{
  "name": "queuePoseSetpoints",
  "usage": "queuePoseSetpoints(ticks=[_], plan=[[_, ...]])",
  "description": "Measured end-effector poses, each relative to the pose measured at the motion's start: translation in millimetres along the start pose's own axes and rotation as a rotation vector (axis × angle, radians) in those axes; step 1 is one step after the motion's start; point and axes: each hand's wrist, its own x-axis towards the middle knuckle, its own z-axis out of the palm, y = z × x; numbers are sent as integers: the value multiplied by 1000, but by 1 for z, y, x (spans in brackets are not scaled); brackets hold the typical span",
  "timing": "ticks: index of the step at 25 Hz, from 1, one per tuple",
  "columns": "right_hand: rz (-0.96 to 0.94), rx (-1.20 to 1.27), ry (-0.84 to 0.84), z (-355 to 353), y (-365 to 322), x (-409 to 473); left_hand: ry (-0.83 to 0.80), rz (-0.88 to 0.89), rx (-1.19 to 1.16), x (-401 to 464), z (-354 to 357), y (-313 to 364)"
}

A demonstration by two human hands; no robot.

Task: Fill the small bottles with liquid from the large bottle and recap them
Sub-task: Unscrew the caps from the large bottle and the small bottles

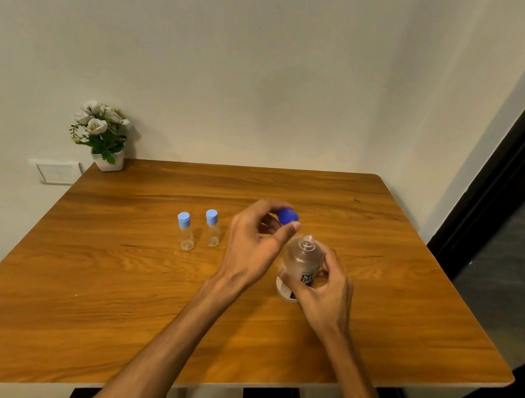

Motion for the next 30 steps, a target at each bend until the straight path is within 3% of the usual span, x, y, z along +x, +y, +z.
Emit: queuePoseSetpoints(ticks=[2,5,9,15,21,26,30], plan=[[20,-21,51,-6,1,4,32,-99,52,5,9,-14],[37,-61,86,-15,7,15,-183,-195,319,12,28,-39],[72,-107,91,-20,19,27,-355,-115,554,12,59,-53],[74,-109,61,-20,22,22,-451,-141,584,6,71,-74],[139,-138,73,-14,13,7,-432,-171,473,-2,49,-76],[-12,-177,429,-11,-7,-43,-187,-80,374,-32,3,-76],[-22,-20,243,26,-36,-61,4,-39,344,-48,-32,-69]])
